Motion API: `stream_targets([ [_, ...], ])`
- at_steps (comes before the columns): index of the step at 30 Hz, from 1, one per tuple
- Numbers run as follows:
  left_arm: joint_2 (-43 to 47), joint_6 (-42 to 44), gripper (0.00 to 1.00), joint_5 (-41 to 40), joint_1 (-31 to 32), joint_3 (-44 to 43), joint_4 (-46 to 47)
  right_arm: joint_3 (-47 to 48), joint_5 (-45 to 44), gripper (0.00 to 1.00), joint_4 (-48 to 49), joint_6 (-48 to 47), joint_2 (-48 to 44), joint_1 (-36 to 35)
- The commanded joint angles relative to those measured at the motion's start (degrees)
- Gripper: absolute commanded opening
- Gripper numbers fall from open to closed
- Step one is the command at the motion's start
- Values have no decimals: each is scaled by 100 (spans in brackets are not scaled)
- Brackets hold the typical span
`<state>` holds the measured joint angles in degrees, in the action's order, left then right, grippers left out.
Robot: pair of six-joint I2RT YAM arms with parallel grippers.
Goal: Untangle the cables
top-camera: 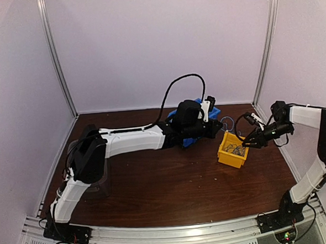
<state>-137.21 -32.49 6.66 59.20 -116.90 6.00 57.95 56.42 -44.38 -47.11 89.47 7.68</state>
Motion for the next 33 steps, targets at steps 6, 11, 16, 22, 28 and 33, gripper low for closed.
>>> stream_targets([
  [6,-653,-331,0,152,24,-702,175,71,-299,44,-1102,-448,-1219,24],
  [11,-1075,-673,0,793,140,-908,744,-11,-683,45,-378,570,-2045,58],
  [16,-1662,-762,0,783,240,-1678,589,-363,-1249,47,484,1423,-2682,58],
  [22,-1662,-641,49,619,285,-1996,153,-427,-1158,48,554,1561,-2595,58],
  [28,-745,-188,56,375,229,-1121,63,-500,-1100,48,725,1690,-2628,58],
  [33,348,358,56,96,86,-335,-114,-490,-1032,54,1129,2051,-2649,58],
])
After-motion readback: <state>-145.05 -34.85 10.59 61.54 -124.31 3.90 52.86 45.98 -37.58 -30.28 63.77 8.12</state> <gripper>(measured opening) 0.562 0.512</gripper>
